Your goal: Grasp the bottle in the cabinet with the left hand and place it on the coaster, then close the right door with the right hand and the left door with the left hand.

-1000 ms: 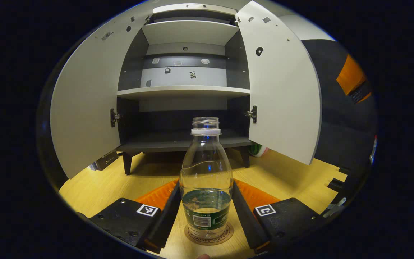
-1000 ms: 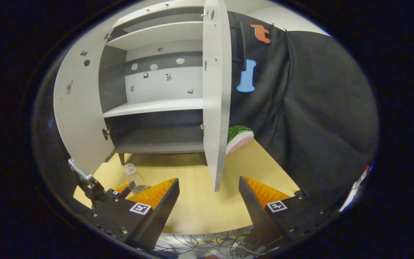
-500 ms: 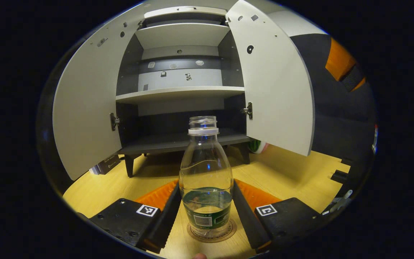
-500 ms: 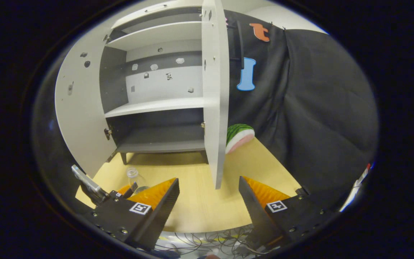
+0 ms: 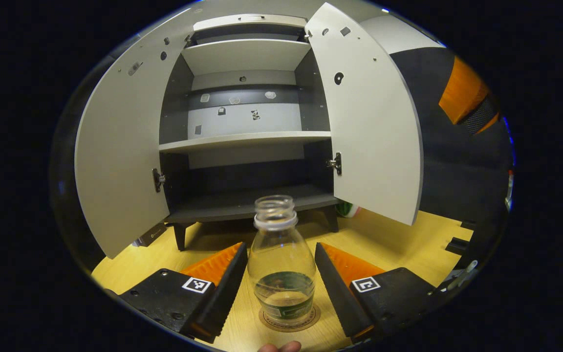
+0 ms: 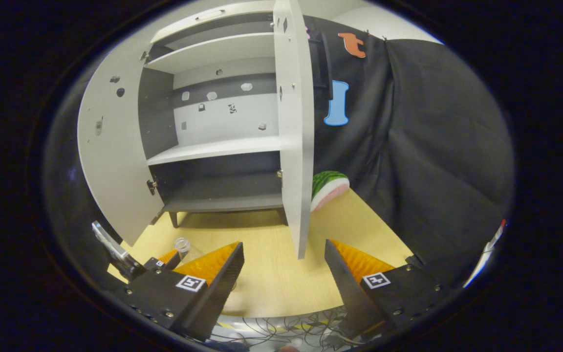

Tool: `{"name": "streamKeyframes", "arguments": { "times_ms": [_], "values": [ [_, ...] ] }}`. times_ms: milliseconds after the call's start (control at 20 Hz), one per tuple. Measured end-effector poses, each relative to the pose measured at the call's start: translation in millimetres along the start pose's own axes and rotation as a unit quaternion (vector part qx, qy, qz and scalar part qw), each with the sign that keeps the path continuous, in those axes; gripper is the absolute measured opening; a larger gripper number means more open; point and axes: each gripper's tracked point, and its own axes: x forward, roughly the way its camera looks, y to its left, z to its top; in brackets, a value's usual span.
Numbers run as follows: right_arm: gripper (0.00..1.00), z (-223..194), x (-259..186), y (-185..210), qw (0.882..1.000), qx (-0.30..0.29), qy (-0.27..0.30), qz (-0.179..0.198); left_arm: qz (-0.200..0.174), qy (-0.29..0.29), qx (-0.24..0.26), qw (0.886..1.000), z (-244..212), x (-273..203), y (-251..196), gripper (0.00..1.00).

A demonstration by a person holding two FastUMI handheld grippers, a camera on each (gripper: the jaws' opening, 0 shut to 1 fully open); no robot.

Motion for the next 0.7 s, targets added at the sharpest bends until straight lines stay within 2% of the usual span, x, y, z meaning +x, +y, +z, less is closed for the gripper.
{"name": "streamKeyframes", "arguments": {
  "times_ms": [150,300,400,550,700],
  "values": [
    [1.00,19.4,-6.2,-4.5,1.000,0.007,-0.018,0.003,-0.001,-0.015,0.008,1.000,32.3,-4.0,5.5,0.90],
    [1.00,45.0,-12.1,-16.4,0.999,0.013,-0.044,0.005,-0.009,-0.045,0.010,0.999,85.2,-7.5,5.0,0.92],
    [1.00,64.4,-13.4,-28.5,0.998,0.020,-0.062,0.004,-0.001,-0.068,0.015,0.998,127.3,-11.4,12.0,0.92],
    [1.00,99.9,-11.0,-48.4,0.995,0.027,-0.093,0.004,0.000,-0.094,-0.006,0.996,182.1,-17.8,15.8,0.92],
    [1.00,131.7,-3.1,-67.8,0.993,0.026,-0.119,0.006,0.015,-0.098,-0.006,0.995,214.7,-27.9,28.1,0.92]
  ]
}}
